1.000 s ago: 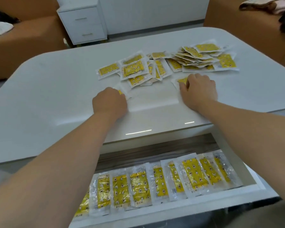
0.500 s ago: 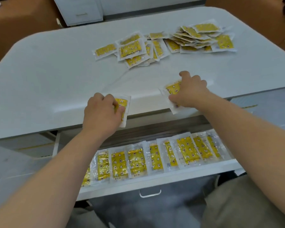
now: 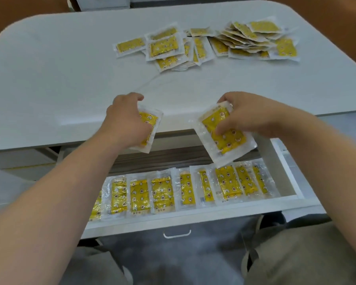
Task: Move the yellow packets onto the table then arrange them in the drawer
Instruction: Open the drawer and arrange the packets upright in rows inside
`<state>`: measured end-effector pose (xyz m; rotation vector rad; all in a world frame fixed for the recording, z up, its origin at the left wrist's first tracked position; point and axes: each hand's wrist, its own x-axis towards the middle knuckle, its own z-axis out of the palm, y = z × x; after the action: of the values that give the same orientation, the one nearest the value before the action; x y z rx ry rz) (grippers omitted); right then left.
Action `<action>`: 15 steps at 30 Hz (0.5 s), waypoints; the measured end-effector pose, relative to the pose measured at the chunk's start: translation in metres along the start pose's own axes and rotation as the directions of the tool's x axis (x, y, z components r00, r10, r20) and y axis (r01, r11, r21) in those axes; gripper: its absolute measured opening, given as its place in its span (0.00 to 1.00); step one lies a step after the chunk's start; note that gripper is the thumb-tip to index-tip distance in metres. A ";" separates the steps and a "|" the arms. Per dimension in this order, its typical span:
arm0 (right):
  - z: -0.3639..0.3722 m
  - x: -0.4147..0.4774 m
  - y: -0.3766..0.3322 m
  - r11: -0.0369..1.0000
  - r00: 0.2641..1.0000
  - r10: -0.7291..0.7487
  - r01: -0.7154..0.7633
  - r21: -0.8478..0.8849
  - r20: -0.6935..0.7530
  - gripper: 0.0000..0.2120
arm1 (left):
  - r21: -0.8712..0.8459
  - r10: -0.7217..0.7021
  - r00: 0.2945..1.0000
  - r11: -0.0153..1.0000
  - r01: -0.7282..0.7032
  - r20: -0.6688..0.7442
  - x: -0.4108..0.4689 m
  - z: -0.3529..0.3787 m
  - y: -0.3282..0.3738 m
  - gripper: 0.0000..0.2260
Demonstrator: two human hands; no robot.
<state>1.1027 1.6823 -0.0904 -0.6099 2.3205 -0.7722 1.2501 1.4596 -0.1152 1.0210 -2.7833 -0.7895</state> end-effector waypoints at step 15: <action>0.010 0.012 0.083 0.693 0.925 0.299 -0.042 -0.720 0.234 0.30 | -0.206 -0.024 0.999 0.978 0.029 0.029 -0.008 0.003 0.018 0.24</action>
<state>1.0818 1.7317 -0.1562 -0.7493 2.2478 0.3538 1.2446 1.4775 -0.1077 1.0183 -2.6427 -1.0765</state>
